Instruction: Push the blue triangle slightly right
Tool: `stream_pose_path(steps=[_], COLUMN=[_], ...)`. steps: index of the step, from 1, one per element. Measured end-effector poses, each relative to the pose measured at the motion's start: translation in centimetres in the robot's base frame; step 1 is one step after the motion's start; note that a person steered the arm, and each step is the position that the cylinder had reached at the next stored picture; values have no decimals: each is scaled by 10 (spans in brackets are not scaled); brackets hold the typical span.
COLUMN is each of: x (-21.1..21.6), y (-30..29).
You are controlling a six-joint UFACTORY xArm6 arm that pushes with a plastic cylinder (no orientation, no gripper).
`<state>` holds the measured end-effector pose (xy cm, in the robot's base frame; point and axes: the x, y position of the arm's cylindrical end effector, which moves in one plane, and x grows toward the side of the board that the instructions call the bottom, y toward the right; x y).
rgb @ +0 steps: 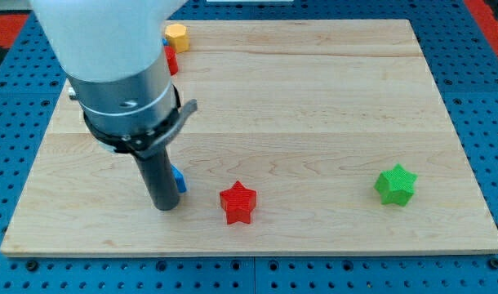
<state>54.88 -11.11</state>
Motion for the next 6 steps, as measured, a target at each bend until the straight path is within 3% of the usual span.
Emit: stream_pose_path(steps=[1, 3, 6], x=[-20, -50, -52], y=[-1, -68, 7])
